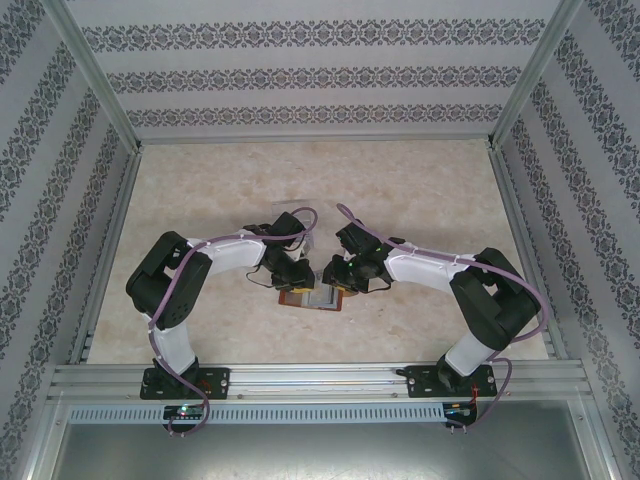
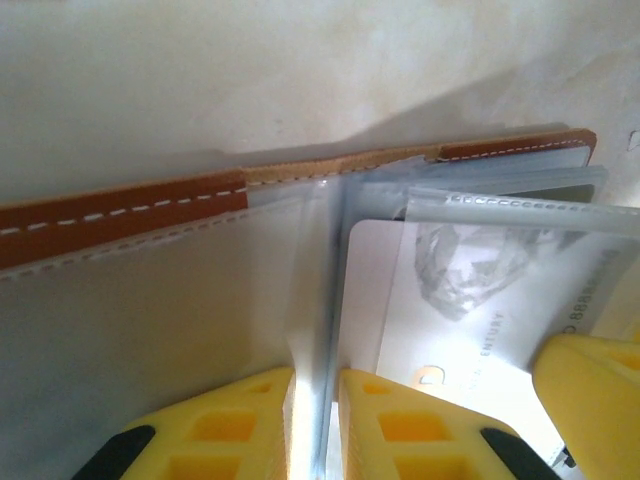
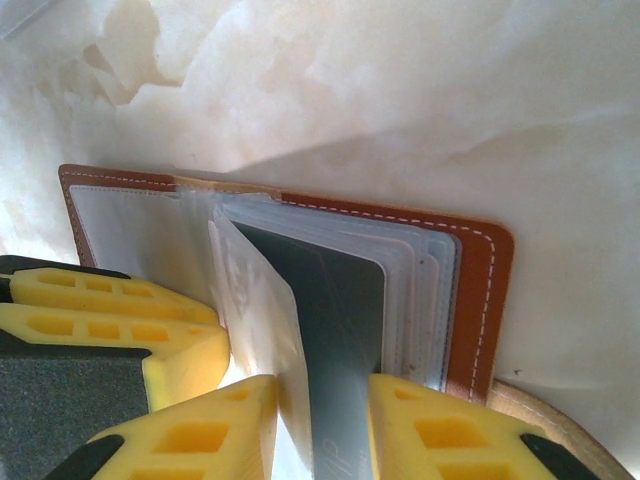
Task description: Take the credit cards out of the card holder
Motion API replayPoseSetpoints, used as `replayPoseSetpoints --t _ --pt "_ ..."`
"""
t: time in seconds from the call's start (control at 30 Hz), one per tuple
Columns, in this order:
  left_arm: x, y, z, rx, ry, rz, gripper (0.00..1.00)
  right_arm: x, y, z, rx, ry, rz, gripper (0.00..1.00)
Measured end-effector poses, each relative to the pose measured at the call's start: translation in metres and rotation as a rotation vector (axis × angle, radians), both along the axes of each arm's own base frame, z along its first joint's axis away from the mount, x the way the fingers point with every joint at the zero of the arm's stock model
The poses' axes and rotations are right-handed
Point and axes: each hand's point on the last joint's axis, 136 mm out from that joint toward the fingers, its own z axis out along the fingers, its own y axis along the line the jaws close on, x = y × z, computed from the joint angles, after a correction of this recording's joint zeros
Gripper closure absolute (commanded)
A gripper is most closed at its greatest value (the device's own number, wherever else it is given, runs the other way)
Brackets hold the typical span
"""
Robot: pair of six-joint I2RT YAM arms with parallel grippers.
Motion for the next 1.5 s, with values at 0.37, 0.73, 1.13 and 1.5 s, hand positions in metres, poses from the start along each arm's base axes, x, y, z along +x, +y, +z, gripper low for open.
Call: replayPoseSetpoints --t 0.37,0.73,1.13,1.5 --pt "0.0 0.001 0.001 0.01 0.003 -0.002 0.81 0.0 0.0 0.002 0.003 -0.004 0.001 0.85" --pt "0.001 0.007 -0.001 0.058 -0.001 -0.019 0.82 -0.003 -0.009 -0.003 -0.046 -0.004 0.011 0.93" --pt "0.007 0.01 0.01 0.036 -0.031 0.022 0.76 -0.004 -0.013 -0.005 -0.073 -0.014 0.025 0.96" --pt "0.011 -0.007 0.019 -0.147 0.008 0.085 0.73 -0.004 -0.014 -0.006 -0.076 -0.014 0.025 0.94"
